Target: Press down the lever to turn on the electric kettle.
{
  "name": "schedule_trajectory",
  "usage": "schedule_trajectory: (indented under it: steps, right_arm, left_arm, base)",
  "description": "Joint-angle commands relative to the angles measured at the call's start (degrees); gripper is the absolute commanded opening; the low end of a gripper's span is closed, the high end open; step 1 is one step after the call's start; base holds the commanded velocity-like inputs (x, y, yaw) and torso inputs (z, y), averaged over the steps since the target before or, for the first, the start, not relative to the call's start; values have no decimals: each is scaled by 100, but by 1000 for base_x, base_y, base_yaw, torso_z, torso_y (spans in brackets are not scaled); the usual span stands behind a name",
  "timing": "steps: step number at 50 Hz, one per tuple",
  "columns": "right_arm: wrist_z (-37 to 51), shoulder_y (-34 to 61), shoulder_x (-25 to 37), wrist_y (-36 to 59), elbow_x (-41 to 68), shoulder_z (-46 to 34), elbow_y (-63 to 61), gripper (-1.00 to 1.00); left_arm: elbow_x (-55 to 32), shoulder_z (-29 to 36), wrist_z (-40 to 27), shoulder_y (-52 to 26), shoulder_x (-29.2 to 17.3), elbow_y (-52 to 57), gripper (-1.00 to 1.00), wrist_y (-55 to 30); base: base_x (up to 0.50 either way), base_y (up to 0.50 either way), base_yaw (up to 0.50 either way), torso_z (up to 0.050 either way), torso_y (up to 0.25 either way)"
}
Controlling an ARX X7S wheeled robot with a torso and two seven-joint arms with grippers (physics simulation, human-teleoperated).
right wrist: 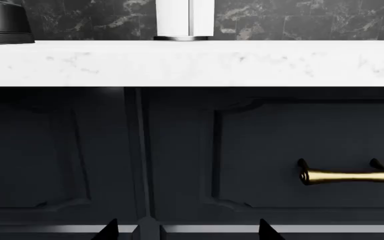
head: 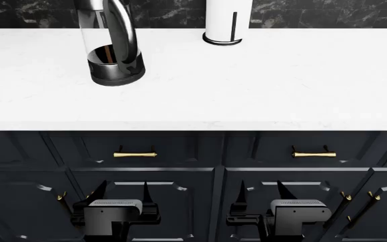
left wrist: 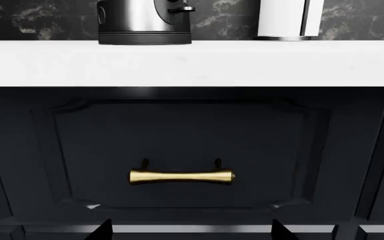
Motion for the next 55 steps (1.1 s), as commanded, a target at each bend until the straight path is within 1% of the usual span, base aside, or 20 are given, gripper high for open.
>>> schedule_trajectory:
  steps: [1,7,14,16,22,29,32,36,41,47,51,55]
  right_arm:
    - [100,-5,92,55,89,-121,-32,100]
    - [227,-43,226,315,174,-263,-218,100]
    - [317,-75,323,367,212,-377,-321,100]
    - [331,-129,350,465,260,-385,-521,100]
    - [483,-151,443,1118,389,-300,-1440,100]
    - [633,70,603,1831,399,-244,-2427,100]
    - [549,375,727,2452,489,-289,-2689,100]
    - [525,883,814,3276,530,-383,-2970,100]
    - [470,1590,853,4501,788,-366,-3403,100]
    - [463,2213,894,5165,910,-381,-3622,100]
    - [450,2630,905,5603,1019,-319,-3691,100]
    - [431,2986,907,5897,1096,-301,-3588,100]
  left_arm:
    - [-99,100,-102,13,-92,14,100,11]
    - [-335,212,-183,26,-196,14,100,30]
    - [-523,290,-254,40,-272,53,100,2]
    - [-641,290,-252,88,-293,257,100,-86]
    - [-730,360,-383,294,-405,1359,100,-473]
    - [-706,444,-506,74,-721,2847,100,-1697]
    - [-917,316,-541,-148,-812,3194,100,-2429]
    - [-1316,78,-571,-697,-921,3508,100,-3484]
    - [-1876,-241,-530,-1311,-1064,3854,100,-4557]
    - [-2186,-415,-613,-1988,-1286,4285,100,-5504]
    - [-2538,-626,-603,-2435,-1311,4464,100,-6147]
    - [-2697,-633,-606,-2873,-1385,4460,100,-6565]
  base:
    - [0,0,0,0,0]
    - [0,0,0,0,0]
    - [0,0,0,0,0]
    - [0,0,0,0,0]
    - [0,0,0,0,0]
    - [0,0,0,0,0]
    - [0,0,0,0,0]
    - [0,0,0,0,0]
    - [0,0,0,0,0]
    - [0,0,0,0,0]
    - [0,0,0,0,0]
    - [0,0,0,0,0]
